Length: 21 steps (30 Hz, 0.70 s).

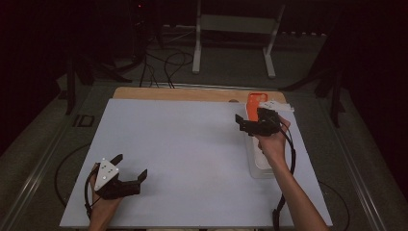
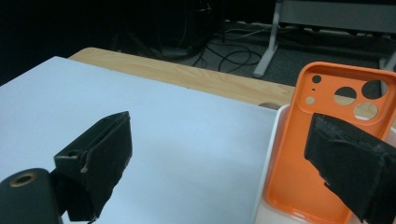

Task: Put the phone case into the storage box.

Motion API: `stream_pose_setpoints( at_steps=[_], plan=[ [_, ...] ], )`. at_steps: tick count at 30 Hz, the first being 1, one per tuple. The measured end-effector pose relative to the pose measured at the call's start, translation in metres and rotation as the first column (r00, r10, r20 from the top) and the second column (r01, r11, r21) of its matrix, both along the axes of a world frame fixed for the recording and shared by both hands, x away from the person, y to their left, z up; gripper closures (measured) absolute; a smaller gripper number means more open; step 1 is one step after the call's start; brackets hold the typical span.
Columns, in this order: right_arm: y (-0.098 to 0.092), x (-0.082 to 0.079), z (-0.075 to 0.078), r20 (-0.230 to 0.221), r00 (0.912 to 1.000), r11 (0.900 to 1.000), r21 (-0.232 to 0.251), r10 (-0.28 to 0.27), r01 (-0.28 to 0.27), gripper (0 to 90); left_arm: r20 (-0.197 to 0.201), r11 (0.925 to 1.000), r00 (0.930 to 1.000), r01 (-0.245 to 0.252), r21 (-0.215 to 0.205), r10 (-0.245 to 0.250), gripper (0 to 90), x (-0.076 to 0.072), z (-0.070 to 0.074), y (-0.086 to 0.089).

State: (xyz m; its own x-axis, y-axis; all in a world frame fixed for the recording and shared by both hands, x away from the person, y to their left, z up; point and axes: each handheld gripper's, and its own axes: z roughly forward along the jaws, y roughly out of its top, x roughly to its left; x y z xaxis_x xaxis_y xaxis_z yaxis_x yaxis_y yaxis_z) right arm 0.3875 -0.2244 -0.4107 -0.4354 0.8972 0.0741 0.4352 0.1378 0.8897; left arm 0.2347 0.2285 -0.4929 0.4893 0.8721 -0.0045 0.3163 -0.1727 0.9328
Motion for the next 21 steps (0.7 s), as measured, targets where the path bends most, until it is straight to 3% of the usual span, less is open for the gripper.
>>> stream_pose_setpoints(
  at_steps=[12,21],
  plan=[
    [0.002,-0.033,0.000,0.024,0.9978,0.997,0.039,0.061,-0.062,7.8,-0.001,1.0000,1.0000,-0.001,-0.003,0.001,0.3,0.000,0.000,0.000],
    [-0.001,-0.058,-0.011,0.036,0.9961,0.995,0.048,0.081,-0.083,7.8,-0.002,1.0000,1.0000,0.002,-0.005,-0.002,0.3,0.000,0.000,0.001]
  ],
)
